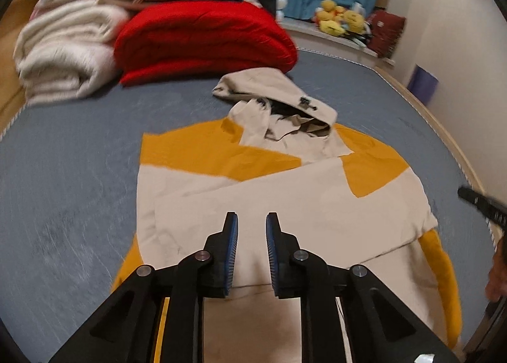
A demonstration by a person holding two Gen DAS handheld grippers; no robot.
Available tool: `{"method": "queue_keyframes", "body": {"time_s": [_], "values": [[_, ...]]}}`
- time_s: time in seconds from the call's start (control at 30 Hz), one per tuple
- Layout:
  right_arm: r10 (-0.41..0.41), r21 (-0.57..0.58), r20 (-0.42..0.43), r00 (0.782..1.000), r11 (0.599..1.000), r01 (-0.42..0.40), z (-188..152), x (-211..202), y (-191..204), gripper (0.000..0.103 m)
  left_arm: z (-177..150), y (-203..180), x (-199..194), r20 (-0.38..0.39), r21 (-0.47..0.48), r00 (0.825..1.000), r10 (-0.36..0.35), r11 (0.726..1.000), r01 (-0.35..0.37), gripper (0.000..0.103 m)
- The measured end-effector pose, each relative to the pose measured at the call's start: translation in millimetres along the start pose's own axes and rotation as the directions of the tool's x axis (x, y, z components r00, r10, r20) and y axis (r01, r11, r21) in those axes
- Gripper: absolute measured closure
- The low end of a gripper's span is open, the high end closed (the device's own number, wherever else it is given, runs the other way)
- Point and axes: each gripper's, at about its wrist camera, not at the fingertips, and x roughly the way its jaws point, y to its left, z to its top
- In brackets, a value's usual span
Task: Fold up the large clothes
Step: 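Grasp the opposite jacket side with the left gripper, fold it inward, release, then grasp the beige hood with the left gripper and lift it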
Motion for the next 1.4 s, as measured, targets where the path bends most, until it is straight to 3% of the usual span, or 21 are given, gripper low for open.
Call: {"method": "queue_keyframes", "body": {"time_s": [0.1, 0.2, 0.33, 0.4, 0.67, 0.93, 1.0, 1.07, 1.17, 1.23, 1.33, 1.4], "values": [[-0.04, -0.062, 0.035, 0.999, 0.997, 0.043, 4, -5, -5, 0.069, 14, -7, -5, 0.015, 0.056, 1.0, 0.01, 0.998, -0.011, 0.088], [-0.066, -0.097, 0.05, 0.997, 0.993, 0.07, 10, -8, -12, 0.069, 40, -4, -2, 0.028, 0.029, 1.0, -0.009, 1.0, 0.008, 0.088], [-0.042, -0.058, 0.035, 0.999, 0.997, 0.044, 15, -5, -28, 0.073, 89, -3, 25, 0.022, -0.008, 0.999, -0.033, 0.999, 0.033, 0.091], [-0.056, -0.055, 0.024, 0.998, 0.997, 0.057, 15, 0, -31, 0.085, 117, -4, 52, 0.006, 0.003, 1.0, -0.02, 1.0, 0.019, 0.091], [-0.046, -0.003, -0.003, 0.999, 0.999, 0.046, 16, 17, -35, 0.086, 200, 3, 167, -0.097, 0.005, 0.995, 0.015, 1.0, -0.014, 0.093], [-0.027, -0.025, -0.064, 0.998, 0.999, 0.025, 11, 41, -24, 0.085, 245, 28, 259, -0.171, -0.179, 0.982, -0.074, 0.983, 0.043, 0.092], [-0.024, -0.015, -0.071, 0.997, 1.0, 0.023, 11, 44, -25, 0.085, 251, 39, 280, -0.173, -0.256, 0.981, -0.091, 0.966, 0.045, 0.085], [-0.03, -0.01, -0.084, 0.996, 1.0, 0.03, 9, 50, -26, 0.085, 254, 44, 299, -0.188, -0.313, 0.977, -0.1, 0.949, 0.037, 0.066], [-0.021, 0.001, -0.104, 0.994, 1.0, 0.021, 7, 56, -26, 0.085, 257, 50, 322, -0.198, -0.366, 0.977, -0.081, 0.931, 0.003, 0.064], [-0.021, -0.008, -0.113, 0.993, 1.0, 0.02, 5, 60, -24, 0.085, 255, 58, 338, -0.205, -0.436, 0.972, -0.111, 0.9, 0.011, 0.064], [-0.024, -0.014, -0.115, 0.993, 1.0, 0.023, 5, 62, -26, 0.085, 256, 57, 351, -0.221, -0.453, 0.969, -0.115, 0.892, 0.003, 0.068], [-0.03, -0.01, -0.112, 0.993, 1.0, 0.029, 6, 62, -28, 0.085, 260, 48, 348, -0.216, -0.416, 0.97, -0.112, 0.909, 0.013, 0.093]]}}
